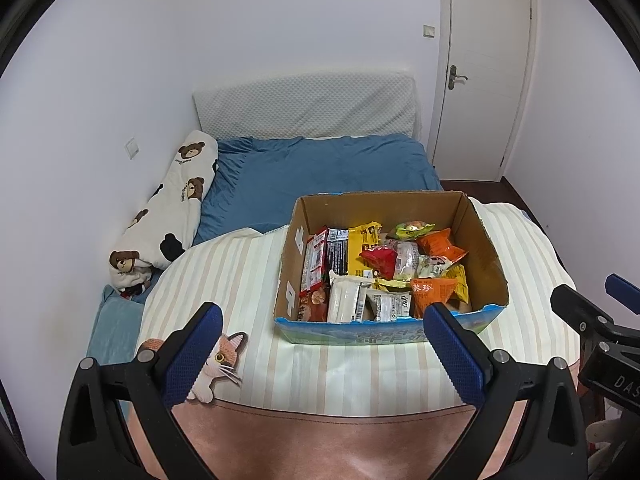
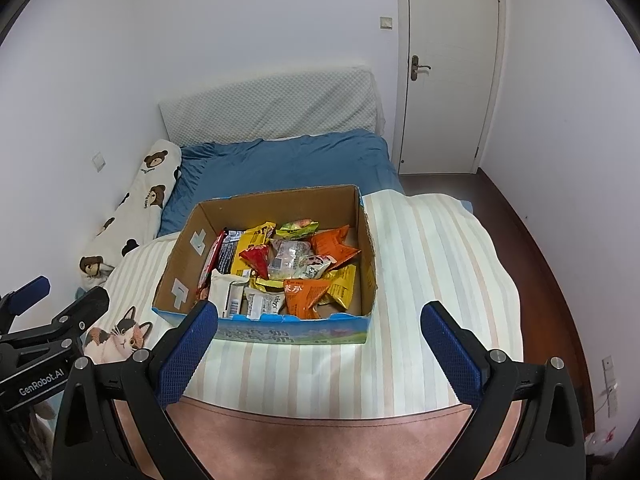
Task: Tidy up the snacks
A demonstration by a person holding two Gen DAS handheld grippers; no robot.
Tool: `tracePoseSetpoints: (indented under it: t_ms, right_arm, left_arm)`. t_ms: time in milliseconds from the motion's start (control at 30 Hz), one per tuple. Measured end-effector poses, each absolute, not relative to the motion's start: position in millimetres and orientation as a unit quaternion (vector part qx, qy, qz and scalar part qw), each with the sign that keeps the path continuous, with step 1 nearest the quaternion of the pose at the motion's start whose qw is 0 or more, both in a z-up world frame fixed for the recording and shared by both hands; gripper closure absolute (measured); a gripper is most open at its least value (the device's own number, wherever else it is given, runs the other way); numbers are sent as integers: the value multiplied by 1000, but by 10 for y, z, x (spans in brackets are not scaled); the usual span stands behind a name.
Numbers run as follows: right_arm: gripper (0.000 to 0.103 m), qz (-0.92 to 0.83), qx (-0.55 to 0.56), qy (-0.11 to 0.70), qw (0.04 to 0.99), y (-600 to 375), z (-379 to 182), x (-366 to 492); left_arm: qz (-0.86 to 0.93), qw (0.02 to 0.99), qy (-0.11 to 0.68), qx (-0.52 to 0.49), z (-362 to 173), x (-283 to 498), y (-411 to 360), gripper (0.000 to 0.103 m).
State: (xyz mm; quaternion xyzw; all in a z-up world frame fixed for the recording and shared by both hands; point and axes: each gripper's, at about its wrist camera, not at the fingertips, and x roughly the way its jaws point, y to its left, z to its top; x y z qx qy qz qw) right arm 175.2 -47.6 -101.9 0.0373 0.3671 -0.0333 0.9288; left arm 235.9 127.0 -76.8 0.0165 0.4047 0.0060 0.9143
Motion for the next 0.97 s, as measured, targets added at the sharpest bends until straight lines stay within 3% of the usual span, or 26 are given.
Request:
tracePoseSetpoints:
  t_ms: [967]
  right_arm:
    - [0,-26,33,362,931,-490,-974,1740]
  left_arm:
    - [0,919,393,22,-695,2281,1227,0]
